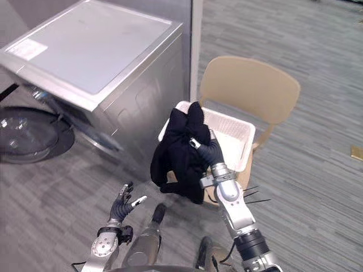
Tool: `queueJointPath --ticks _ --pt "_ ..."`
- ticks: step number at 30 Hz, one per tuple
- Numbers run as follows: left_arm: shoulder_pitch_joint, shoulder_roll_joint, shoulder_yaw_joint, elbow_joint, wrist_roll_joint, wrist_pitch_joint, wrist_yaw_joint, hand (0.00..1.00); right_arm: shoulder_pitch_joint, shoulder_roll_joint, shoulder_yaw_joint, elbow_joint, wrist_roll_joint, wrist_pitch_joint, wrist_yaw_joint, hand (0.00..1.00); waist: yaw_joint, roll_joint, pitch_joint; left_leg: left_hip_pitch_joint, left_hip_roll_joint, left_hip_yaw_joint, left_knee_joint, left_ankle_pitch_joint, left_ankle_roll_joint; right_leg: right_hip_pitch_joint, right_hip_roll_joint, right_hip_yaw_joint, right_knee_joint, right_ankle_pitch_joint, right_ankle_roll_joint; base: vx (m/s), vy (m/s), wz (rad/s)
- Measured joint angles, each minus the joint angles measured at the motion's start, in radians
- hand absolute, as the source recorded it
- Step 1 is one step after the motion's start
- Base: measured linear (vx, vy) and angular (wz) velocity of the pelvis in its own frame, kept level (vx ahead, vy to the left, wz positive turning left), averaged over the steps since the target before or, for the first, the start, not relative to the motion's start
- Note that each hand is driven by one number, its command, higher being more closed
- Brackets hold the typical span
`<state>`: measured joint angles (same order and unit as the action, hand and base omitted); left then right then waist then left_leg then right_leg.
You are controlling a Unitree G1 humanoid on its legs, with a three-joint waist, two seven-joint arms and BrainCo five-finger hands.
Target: Pick up the laundry basket with both hands and put the clothes into the washing machine.
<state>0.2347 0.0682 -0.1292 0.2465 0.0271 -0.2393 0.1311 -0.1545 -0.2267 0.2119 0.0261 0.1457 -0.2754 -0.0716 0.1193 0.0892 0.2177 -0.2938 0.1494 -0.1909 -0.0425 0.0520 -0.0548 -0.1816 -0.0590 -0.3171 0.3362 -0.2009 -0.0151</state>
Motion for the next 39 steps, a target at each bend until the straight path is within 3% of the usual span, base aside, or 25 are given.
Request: queueJointPath --ticks 2,4,5,8,16,19,25,26,32,33,39 --pt "-0.004 -0.005 0.001 -0.062 0.002 -0.007 -0.001 0.0 -0.02 -0.012 -0.021 0.001 0.0 0.0 0.0 1.0 -0.006 -0.025 0.005 -0.026 -0.052 0.092 0.071 0.018 -0.017 -0.014 -0.065 -0.04 -0.049 0.048 -0.001 -0.17 -0.014 0.93" --pt "0.004 -0.005 0.004 -0.111 0.004 -0.013 -0.001 0.0 -0.032 -0.021 -0.028 0.002 0.0 0.0 0.002 1.0 -0.013 -0.022 0.003 -0.002 -0.076 0.147 0.181 0.013 -0.017 -0.017 -0.094 -0.052 -0.072 0.073 0.007 -0.14 0.004 0.56" --pt "0.02 -0.003 0.014 -0.165 0.007 -0.032 -0.001 0.0 -0.035 -0.02 -0.026 0.001 0.0 0.0 0.009 1.0 -0.022 -0.008 -0.006 0.074 -0.065 0.191 0.222 -0.015 -0.01 -0.015 -0.1 -0.064 -0.083 0.092 0.016 -0.07 0.078 0.35" --pt "-0.013 0.021 0.006 -0.219 0.033 -0.062 -0.002 0.0 -0.036 -0.019 -0.031 0.002 -0.001 0.0 0.02 1.0 -0.028 0.012 -0.019 0.152 -0.054 0.208 0.087 -0.027 -0.007 -0.005 -0.093 -0.097 -0.114 0.117 0.041 -0.08 0.12 0.32" --pt "-0.099 0.13 -0.036 -0.264 0.155 -0.066 0.003 0.0 -0.044 0.033 0.041 0.007 -0.001 0.001 0.068 1.0 -0.022 -0.016 -0.059 0.194 -0.118 0.166 0.012 -0.006 0.012 0.075 -0.132 -0.141 -0.197 0.183 0.1 -0.03 0.124 0.24" --pt "-0.186 0.14 -0.098 -0.235 0.223 -0.065 0.004 0.0 -0.085 0.064 0.114 0.048 0.001 0.012 0.095 1.0 -0.021 -0.03 -0.081 0.205 -0.123 0.168 -0.001 0.009 0.016 0.092 -0.129 -0.138 -0.232 0.205 0.105 0.06 0.029 0.01" --pt "-0.306 0.137 -0.208 -0.096 0.259 -0.05 0.009 0.0 -0.138 0.073 0.218 0.086 0.042 0.02 0.118 1.0 -0.026 -0.033 -0.111 0.236 -0.112 0.179 -0.003 0.009 0.016 0.141 -0.103 -0.119 -0.296 0.231 0.099 0.04 -0.019 -0.08" --pt "-0.322 0.131 -0.224 -0.072 0.261 -0.047 0.012 1.0 -0.141 0.073 0.227 0.094 0.045 0.022 0.118 1.0 -0.026 -0.033 -0.119 0.236 -0.109 0.179 -0.004 0.009 0.015 0.145 -0.096 -0.119 -0.309 0.236 0.097 0.02 -0.036 -0.08" --pt "-0.423 0.126 -0.314 0.079 0.296 -0.003 0.023 1.0 -0.188 0.094 0.357 0.116 0.132 0.046 0.145 1.0 -0.029 -0.035 -0.139 0.242 -0.083 0.177 -0.012 0.018 0.001 0.176 -0.058 -0.118 -0.379 0.274 0.075 -0.01 -0.025 -0.03" --pt "-0.424 0.125 -0.323 0.08 0.296 -0.002 0.024 1.0 -0.198 0.107 0.385 0.116 0.156 0.046 0.154 0.0 -0.031 -0.037 -0.141 0.244 -0.078 0.175 -0.013 0.019 -0.004 0.181 -0.047 -0.117 -0.391 0.278 0.07 -0.04 -0.04 -0.04" --pt "-0.432 0.125 -0.335 0.08 0.258 -0.003 0.024 1.0 -0.204 0.112 0.405 0.116 0.157 0.046 0.165 0.0 -0.028 -0.048 -0.159 0.245 -0.05 0.172 -0.016 0.018 -0.027 0.195 -0.014 -0.114 -0.43 0.294 0.05 -0.04 -0.042 -0.03"
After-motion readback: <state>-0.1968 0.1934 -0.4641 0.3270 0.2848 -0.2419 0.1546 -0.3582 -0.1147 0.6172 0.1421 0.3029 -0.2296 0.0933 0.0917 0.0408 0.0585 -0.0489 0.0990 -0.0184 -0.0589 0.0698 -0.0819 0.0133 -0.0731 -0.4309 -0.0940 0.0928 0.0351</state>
